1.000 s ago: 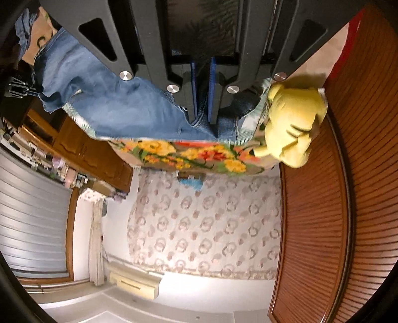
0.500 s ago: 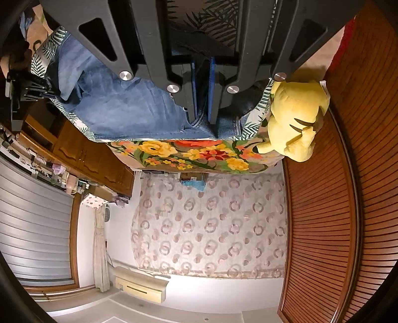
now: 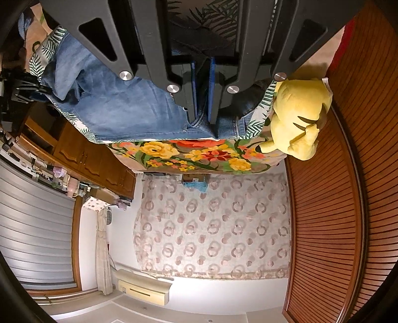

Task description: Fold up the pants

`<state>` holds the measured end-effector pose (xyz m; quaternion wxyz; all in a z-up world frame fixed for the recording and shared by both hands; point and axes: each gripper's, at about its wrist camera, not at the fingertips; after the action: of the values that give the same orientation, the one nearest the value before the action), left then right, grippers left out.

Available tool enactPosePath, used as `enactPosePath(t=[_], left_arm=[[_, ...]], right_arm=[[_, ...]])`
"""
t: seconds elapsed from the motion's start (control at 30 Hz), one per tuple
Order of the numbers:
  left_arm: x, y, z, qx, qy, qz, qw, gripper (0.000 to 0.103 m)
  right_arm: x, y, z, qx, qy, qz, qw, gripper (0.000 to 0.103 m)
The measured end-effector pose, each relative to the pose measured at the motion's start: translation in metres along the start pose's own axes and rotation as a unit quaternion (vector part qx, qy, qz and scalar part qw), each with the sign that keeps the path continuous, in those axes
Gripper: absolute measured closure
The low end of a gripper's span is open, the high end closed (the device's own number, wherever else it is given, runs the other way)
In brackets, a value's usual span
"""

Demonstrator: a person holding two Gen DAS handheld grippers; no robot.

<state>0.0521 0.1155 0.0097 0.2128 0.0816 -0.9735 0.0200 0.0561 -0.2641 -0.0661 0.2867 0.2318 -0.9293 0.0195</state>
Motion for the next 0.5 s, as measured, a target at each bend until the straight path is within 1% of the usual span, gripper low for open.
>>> enactPosePath(t=[0.07, 0.17, 0.23, 0.33, 0.5], left_arm=[[0.000, 0.000, 0.001, 0.000, 0.001, 0.001, 1.0000, 0.094], [-0.001, -0.004, 0.003, -0.003, 0.002, 0.002, 1.0000, 0.094], [-0.002, -0.006, 0.004, -0.003, 0.003, 0.003, 1.0000, 0.094], [-0.001, -0.009, 0.010, -0.007, 0.005, 0.003, 1.0000, 0.094], [-0.003, -0.011, 0.012, -0.007, 0.006, 0.001, 1.0000, 0.094]], right_arm=[[0.011, 0.000, 0.006, -0.002, -0.004, -0.002, 1.000, 0.048], [0.022, 0.001, 0.018, 0.002, 0.003, -0.007, 1.000, 0.048], [0.026, 0.004, 0.028, 0.006, 0.016, -0.012, 1.000, 0.048], [0.028, 0.006, 0.039, 0.005, 0.032, -0.023, 0.999, 0.048], [0.016, 0.004, 0.056, -0.003, 0.055, -0.032, 0.998, 0.048]])
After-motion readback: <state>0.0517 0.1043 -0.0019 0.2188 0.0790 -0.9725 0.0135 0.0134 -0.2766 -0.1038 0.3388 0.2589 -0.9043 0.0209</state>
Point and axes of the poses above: each gripper's, at about its wrist camera, not at the fingertips, and x roughly against the way its jaws point, y to its left, z to its underside, and after that the axes turned 8 degrees about -z, right-handed
